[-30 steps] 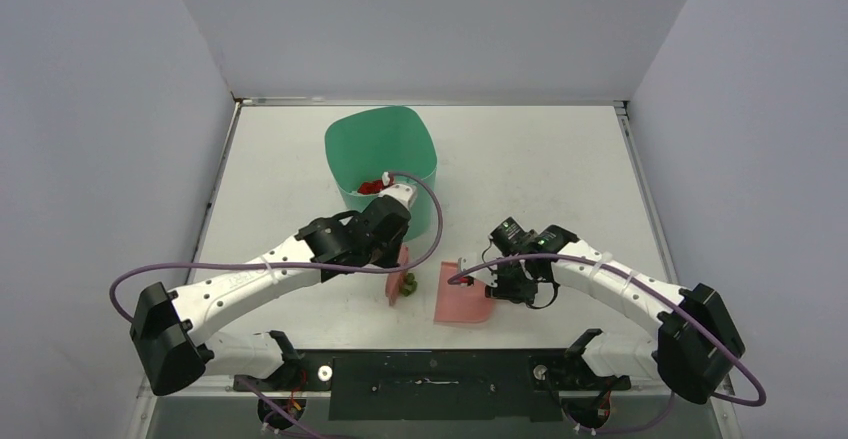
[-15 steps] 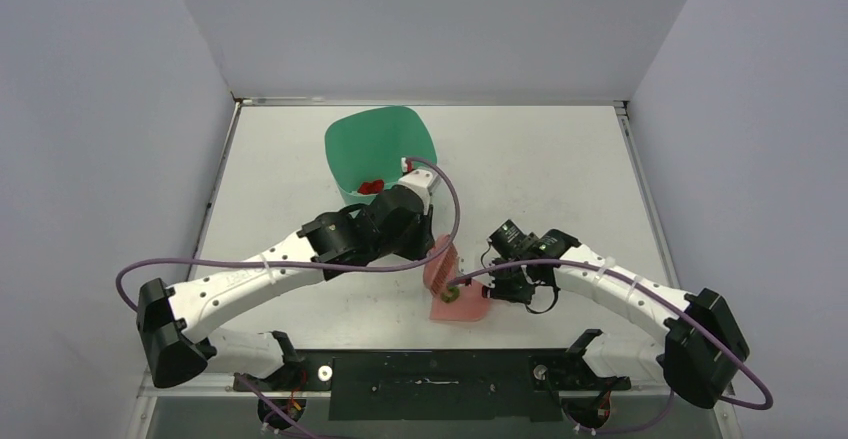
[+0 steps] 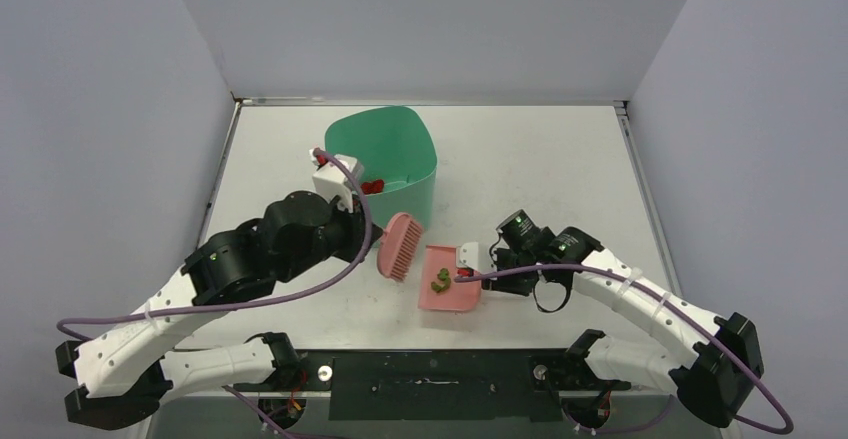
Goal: Sweep away the paper scraps from the table
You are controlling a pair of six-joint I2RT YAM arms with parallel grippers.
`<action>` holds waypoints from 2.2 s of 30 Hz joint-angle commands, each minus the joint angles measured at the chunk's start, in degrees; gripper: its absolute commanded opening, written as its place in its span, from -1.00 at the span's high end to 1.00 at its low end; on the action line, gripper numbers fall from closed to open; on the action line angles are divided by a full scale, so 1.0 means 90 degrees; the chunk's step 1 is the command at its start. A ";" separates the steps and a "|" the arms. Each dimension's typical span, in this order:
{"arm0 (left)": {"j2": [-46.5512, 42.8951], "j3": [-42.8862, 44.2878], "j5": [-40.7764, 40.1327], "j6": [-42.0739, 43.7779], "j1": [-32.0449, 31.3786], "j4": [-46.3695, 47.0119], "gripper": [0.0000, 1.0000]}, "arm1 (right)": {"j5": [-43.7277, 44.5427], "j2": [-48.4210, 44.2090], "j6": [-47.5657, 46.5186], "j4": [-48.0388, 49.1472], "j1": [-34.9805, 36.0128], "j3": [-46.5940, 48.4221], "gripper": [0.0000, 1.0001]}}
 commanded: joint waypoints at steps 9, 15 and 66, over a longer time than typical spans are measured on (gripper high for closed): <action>-0.0682 -0.0196 -0.0839 -0.0581 0.0008 -0.1644 1.00 | -0.1323 0.0537 -0.1207 -0.1025 -0.0664 0.2431 0.89; -0.0842 -0.0490 -0.0704 -0.0657 0.0005 -0.1563 1.00 | -0.1702 0.0974 -0.1608 -0.1751 -0.0824 0.3786 0.89; -0.2348 -0.1116 -0.0803 -0.0447 0.0011 -0.1482 1.00 | 0.7901 0.3195 -0.4824 0.3913 0.1693 0.5133 0.89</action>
